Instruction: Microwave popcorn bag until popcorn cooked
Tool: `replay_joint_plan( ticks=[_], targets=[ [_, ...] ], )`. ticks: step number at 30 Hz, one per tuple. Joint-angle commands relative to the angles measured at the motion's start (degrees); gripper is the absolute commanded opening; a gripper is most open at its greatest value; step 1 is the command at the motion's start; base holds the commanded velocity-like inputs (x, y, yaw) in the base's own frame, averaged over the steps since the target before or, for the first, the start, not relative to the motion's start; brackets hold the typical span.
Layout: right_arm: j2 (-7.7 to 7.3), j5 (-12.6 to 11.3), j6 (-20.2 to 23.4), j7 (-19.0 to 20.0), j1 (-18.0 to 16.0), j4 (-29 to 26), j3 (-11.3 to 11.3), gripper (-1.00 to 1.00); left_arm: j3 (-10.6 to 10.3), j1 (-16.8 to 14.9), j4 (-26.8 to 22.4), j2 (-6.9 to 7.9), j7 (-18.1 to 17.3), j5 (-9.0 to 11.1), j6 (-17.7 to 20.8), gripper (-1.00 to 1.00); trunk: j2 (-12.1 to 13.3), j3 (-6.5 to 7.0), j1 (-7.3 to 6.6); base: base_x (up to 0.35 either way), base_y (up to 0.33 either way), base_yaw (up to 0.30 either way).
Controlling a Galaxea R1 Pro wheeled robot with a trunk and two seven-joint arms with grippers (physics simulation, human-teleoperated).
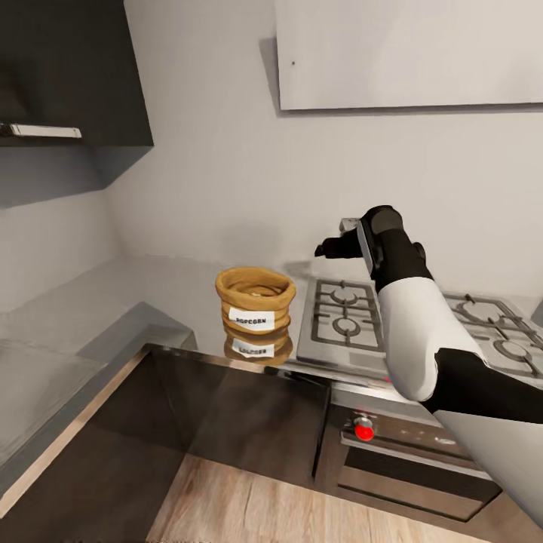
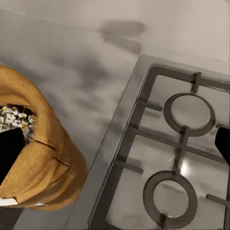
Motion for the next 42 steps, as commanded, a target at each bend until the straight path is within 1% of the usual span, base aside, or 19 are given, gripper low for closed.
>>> replay_joint_plan(
  ticks=[1,6,10,16,21,24,30,38,40,42],
  targets=[
    [0.09,0.6,0.2,0.5,0.0,-0.1,-0.3,1.00,0.0,0.0,0.0,-0.02,0.1,0.3,-0.2,1.00,0.0,-0.06,0.01,0.013,0.000,0.266],
    [0.11,0.6,0.2,0.5,0.0,0.2,-0.3,1.00,0.0,0.0,0.0,-0.02,0.1,0.3,-0.2,1.00,0.0,-0.06,0.01,0.004,0.000,0.275],
    [0.11,0.7,0.2,0.5,0.0,3.5,-0.3,1.00,0.0,0.0,0.0,-0.02,0.1,0.3,-0.2,1.00,0.0,-0.06,0.01,0.000,0.000,0.278],
    [-0.08,0.7,0.2,0.5,0.0,4.3,-0.3,1.00,0.0,0.0,0.0,-0.02,0.1,0.3,-0.2,1.00,0.0,-0.06,0.01,0.000,0.000,0.252],
    [-0.05,0.7,0.2,0.5,0.0,4.5,-0.3,1.00,0.0,0.0,0.0,-0.02,0.1,0.3,-0.2,1.00,0.0,-0.06,0.01,0.000,0.000,0.036],
    [0.01,0.6,0.2,0.5,0.0,5.8,-0.4,1.00,0.0,0.0,0.0,-0.02,0.1,0.3,-0.2,1.00,0.0,-0.06,0.01,0.000,0.000,0.001],
    [-0.38,0.7,0.2,0.5,0.0,7.9,-0.5,1.00,0.0,0.0,0.0,-0.02,0.1,0.3,-0.2,1.00,0.0,-0.06,0.01,0.000,0.000,0.000],
    [-0.71,0.8,0.2,0.3,0.0,7.9,-0.5,1.00,0.1,0.0,0.0,-0.08,0.1,0.3,-0.2,1.00,0.0,-0.06,0.01,0.000,0.000,0.000],
    [-0.77,0.8,0.2,-0.9,0.1,7.9,-0.5,1.00,0.1,0.0,0.0,-0.10,0.2,0.4,-0.2,1.00,0.0,-0.06,0.01,0.000,0.000,0.000],
    [-0.68,0.7,0.2,-3.5,0.1,8.0,-0.6,1.00,0.1,0.0,-0.1,-0.10,0.2,0.6,-0.2,1.00,0.0,-0.06,0.01,0.000,0.000,0.000]
  ],
)
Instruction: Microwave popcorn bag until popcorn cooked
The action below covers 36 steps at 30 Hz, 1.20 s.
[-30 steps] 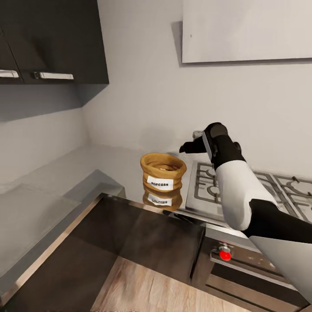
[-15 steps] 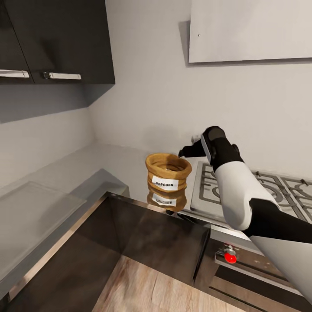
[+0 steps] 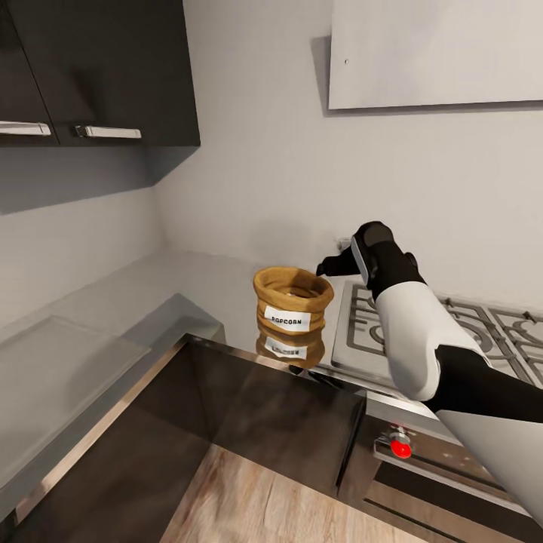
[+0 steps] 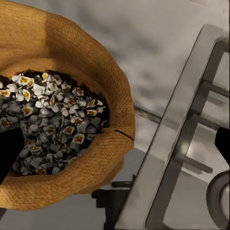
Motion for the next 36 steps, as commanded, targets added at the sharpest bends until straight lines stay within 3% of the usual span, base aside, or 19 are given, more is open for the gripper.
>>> replay_joint_plan(
  ticks=[1,17,24,27,29,36],
  targets=[
    [0.11,0.5,0.1,-0.1,0.0,-0.1,-0.4,1.00,0.0,0.0,0.0,-0.02,0.2,0.3,-0.2,1.00,0.0,-0.06,0.00,0.000,0.000,0.000],
    [0.01,0.3,0.1,-1.1,0.1,0.3,-0.5,1.00,0.0,0.0,0.0,0.07,0.2,0.4,-0.2,1.00,0.0,-0.06,0.00,0.089,0.000,0.000],
    [-0.08,0.4,0.1,-1.6,2.9,0.3,-2.5,1.00,0.1,0.0,0.0,0.07,0.2,0.4,-0.2,1.00,0.0,-0.06,0.00,0.002,0.000,0.000],
    [0.90,0.3,0.1,-2.1,3.9,-0.7,-1.5,1.00,0.7,-0.1,-0.1,0.18,0.0,0.7,-0.5,1.00,0.0,-0.06,0.00,0.000,0.000,0.000],
    [0.45,0.4,0.1,-2.1,4.3,-1.3,-2.2,1.00,0.6,-0.1,-0.1,0.21,0.0,0.6,-0.3,1.00,0.0,-0.06,0.00,0.000,0.000,0.000],
    [0.09,0.5,0.1,-2.0,2.4,0.7,-3.1,1.00,0.7,-0.1,-0.1,0.19,0.0,0.6,-0.3,1.00,0.0,-0.06,0.00,0.000,0.005,0.000]
  ],
)
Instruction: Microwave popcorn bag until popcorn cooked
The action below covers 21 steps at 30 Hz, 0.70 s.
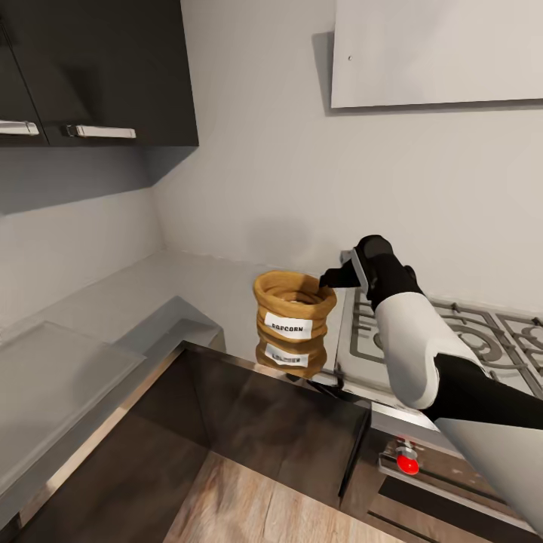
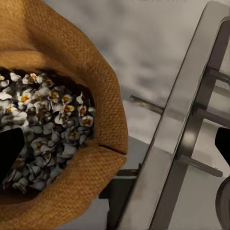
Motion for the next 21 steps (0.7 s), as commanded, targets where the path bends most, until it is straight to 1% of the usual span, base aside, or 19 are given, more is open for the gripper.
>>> replay_joint_plan(
  ticks=[1,5,11,13,16,18,21],
  targets=[
    [0.08,0.6,0.1,0.4,-0.1,0.0,-0.4,1.00,0.1,0.0,0.0,-0.03,0.1,0.2,-0.2,1.00,0.0,-0.06,0.00,0.000,0.071,0.000],
    [0.07,0.6,0.1,0.4,-0.1,0.0,-0.4,1.00,0.1,0.0,0.1,-0.05,0.1,0.2,-0.2,1.00,0.0,-0.06,0.00,0.000,0.086,0.000],
    [0.07,0.5,0.1,0.5,-0.1,0.0,-0.5,1.00,0.1,0.0,0.0,0.01,0.2,0.2,-0.3,1.00,0.0,-0.06,0.00,0.000,0.009,-0.014],
    [0.07,0.4,0.1,0.5,-0.1,-0.4,-0.4,1.00,0.1,0.0,0.0,0.01,0.2,0.2,-0.3,1.00,0.0,-0.06,0.00,0.000,0.000,-0.179],
    [0.10,0.5,0.1,0.5,-0.1,-3.4,-0.4,1.00,0.1,0.0,0.0,-0.04,0.2,0.2,-0.3,1.00,0.0,-0.06,0.00,0.000,0.000,-0.228],
    [0.27,0.4,0.1,0.5,-0.1,-4.5,-0.3,1.00,0.1,0.0,0.0,0.00,0.2,0.2,-0.3,1.00,0.0,-0.06,0.00,0.000,0.000,-0.236],
    [0.78,0.1,0.1,0.8,-0.1,-4.7,-0.3,1.00,0.1,0.0,0.0,-0.03,0.2,0.3,-0.3,1.00,0.0,-0.06,0.00,0.000,0.000,-0.060]
  ],
)
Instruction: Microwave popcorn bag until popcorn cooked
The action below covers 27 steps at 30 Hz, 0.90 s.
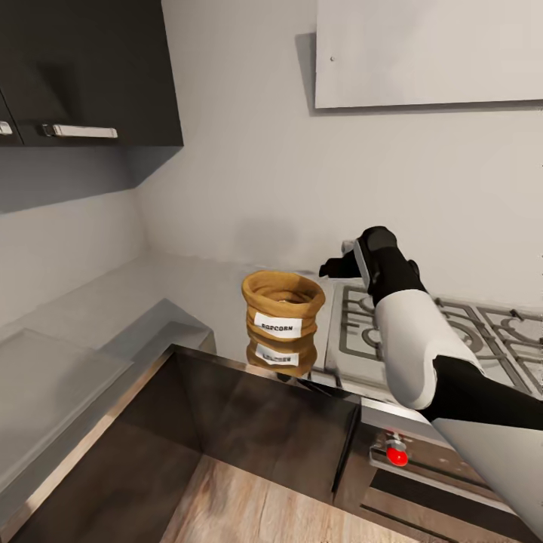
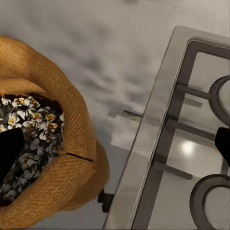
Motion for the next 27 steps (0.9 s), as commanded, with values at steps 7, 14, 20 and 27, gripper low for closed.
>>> replay_joint_plan(
  ticks=[7,14,20,27],
  targets=[
    [0.83,0.9,0.1,0.2,0.0,0.2,-0.4,1.00,0.1,0.0,0.0,0.01,0.1,0.3,-0.2,1.00,0.0,-0.06,0.00,0.000,0.000,-0.004],
    [1.11,0.3,0.1,0.7,0.0,2.6,-0.4,1.00,0.1,0.0,0.0,0.04,0.1,0.3,-0.2,1.00,0.0,-0.06,0.00,0.000,0.000,0.000],
    [1.11,0.2,0.1,0.8,0.0,7.5,-0.5,1.00,0.1,0.0,0.0,0.04,0.1,0.3,-0.2,1.00,0.0,-0.06,0.00,0.000,0.000,0.000],
    [1.11,0.2,-2.5,0.8,0.0,9.7,-0.5,1.00,0.1,0.0,0.0,0.04,0.1,0.3,-0.2,1.00,0.0,-0.06,0.00,0.000,0.000,0.000]
  ],
)
